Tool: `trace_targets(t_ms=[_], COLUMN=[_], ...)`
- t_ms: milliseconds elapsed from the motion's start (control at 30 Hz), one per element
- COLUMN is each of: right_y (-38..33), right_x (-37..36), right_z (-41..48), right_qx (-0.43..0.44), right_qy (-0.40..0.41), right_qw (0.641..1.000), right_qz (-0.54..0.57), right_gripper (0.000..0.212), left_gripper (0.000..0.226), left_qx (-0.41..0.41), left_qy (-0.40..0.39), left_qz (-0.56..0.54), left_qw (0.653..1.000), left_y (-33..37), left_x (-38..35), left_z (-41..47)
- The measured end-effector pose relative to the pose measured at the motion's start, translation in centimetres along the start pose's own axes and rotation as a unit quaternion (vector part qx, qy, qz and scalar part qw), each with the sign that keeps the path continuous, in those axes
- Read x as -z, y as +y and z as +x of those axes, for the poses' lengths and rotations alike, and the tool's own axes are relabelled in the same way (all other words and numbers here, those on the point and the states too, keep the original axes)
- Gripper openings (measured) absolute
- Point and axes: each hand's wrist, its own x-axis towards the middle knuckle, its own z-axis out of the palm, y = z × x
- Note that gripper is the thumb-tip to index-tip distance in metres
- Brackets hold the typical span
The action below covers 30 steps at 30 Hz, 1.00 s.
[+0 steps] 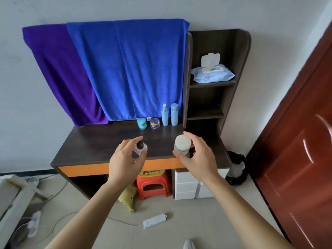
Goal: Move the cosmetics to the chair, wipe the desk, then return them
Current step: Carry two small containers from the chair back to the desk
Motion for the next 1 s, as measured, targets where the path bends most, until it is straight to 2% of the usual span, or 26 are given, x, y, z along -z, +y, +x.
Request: trace_targets(t_ms=[233,567,800,1000], right_y=[3.5,4.2,4.3,6.9], right_x=[-3.7,-18.3,-31.1,-42.4], right_z=[12.1,21.2,25.6,28.5], right_qx=[-0.003,-0.037,-0.112,-0.175], right_qy=[-0.047,-0.117,-0.135,-0.179], right_qw=[0.999,0.992,0.981,0.959], right_qz=[0.002,-0.016,-0.081,-0.131], right_gripper=[0.071,0.068,0.065,0.065], left_gripper=[0.037,0.032,0.031,0.032], left_qx=[0.063,0.140,0.130,0.137], left_qy=[0.014,-0.018,-0.127,-0.216], left_qz=[-0.006,0.022,0.024,0.028], left_qw=[0.998,0.990,0.983,0.966], left_y=[-3.5,-17.7,-30.2,-39.9], left_x=[-4.1,-5.6,-7.5,-12.3], left_z=[9.6,18.6,26.7,31.0])
